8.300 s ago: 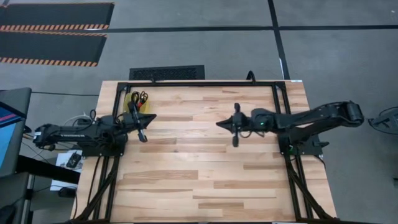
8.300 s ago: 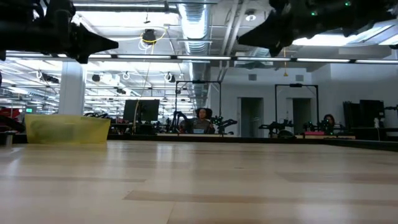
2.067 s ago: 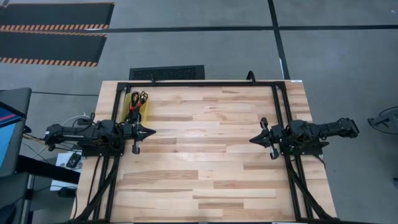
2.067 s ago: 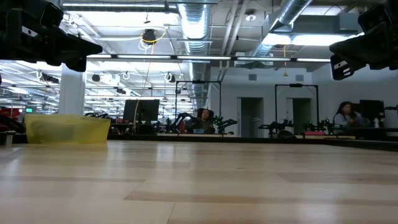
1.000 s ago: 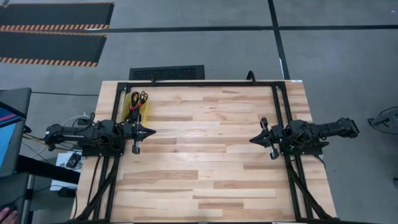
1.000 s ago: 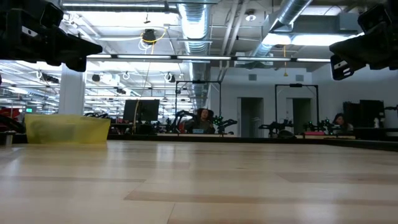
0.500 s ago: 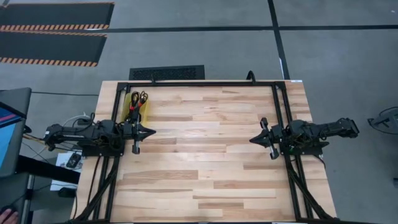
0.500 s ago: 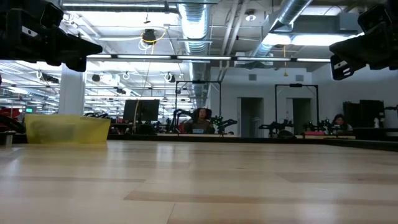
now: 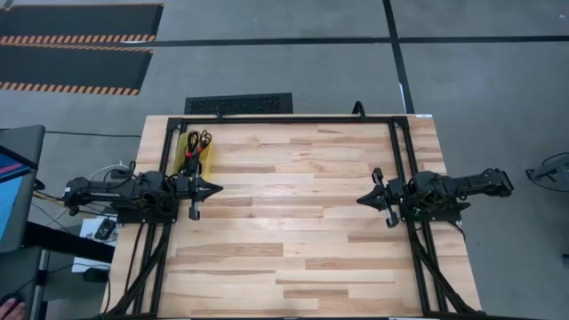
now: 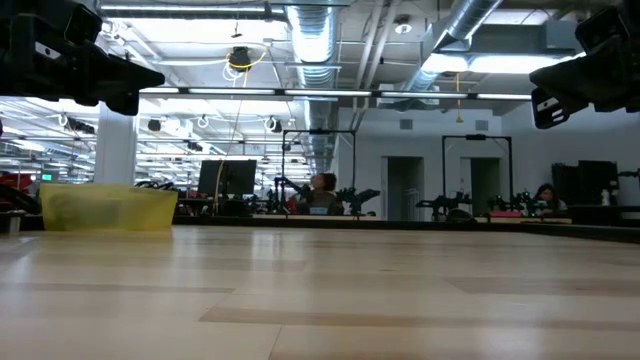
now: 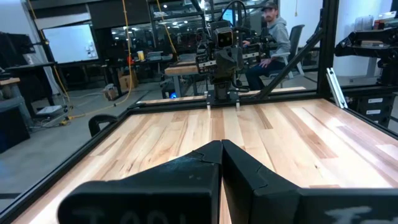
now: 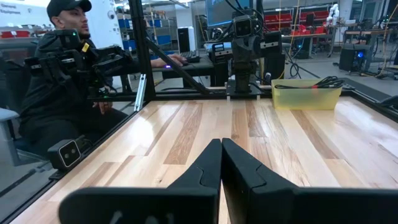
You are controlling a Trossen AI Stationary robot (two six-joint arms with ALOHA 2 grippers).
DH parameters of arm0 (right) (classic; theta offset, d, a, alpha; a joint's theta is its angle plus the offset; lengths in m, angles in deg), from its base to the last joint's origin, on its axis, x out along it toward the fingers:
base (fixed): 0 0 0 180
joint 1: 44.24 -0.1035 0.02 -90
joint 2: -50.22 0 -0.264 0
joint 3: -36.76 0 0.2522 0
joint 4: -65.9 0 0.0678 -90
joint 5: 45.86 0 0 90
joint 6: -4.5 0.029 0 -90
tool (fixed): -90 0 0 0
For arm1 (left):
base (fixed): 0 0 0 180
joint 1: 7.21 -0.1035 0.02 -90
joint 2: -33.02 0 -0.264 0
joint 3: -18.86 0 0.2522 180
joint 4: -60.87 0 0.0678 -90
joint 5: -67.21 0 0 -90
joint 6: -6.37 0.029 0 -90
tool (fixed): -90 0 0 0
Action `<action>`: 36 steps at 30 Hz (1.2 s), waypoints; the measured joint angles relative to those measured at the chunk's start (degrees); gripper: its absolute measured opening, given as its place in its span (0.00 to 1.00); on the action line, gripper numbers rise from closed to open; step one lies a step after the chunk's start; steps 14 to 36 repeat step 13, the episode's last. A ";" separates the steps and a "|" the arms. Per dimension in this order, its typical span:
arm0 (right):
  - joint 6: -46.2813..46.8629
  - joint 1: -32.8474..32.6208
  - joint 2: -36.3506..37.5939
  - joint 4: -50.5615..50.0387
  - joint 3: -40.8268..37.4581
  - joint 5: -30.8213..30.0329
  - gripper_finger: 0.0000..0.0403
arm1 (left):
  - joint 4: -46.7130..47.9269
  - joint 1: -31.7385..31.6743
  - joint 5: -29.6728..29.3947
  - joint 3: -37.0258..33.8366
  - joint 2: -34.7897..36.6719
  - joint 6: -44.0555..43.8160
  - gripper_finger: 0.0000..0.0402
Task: Pick and place USB-C Cables
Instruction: Return to Home Position
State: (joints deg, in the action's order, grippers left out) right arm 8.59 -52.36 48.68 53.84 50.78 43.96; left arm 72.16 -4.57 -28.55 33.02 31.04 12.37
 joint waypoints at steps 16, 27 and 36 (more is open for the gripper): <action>0.01 0.00 0.00 0.00 -0.02 0.00 0.08 | -0.01 0.00 -0.02 0.00 0.00 0.00 0.00; 0.01 0.00 0.00 0.00 -0.02 0.00 0.08 | -0.01 0.00 -0.02 0.00 0.00 0.00 0.00; 0.01 0.00 0.00 0.00 -0.02 0.00 0.08 | -0.01 0.00 -0.02 0.00 0.00 0.00 0.00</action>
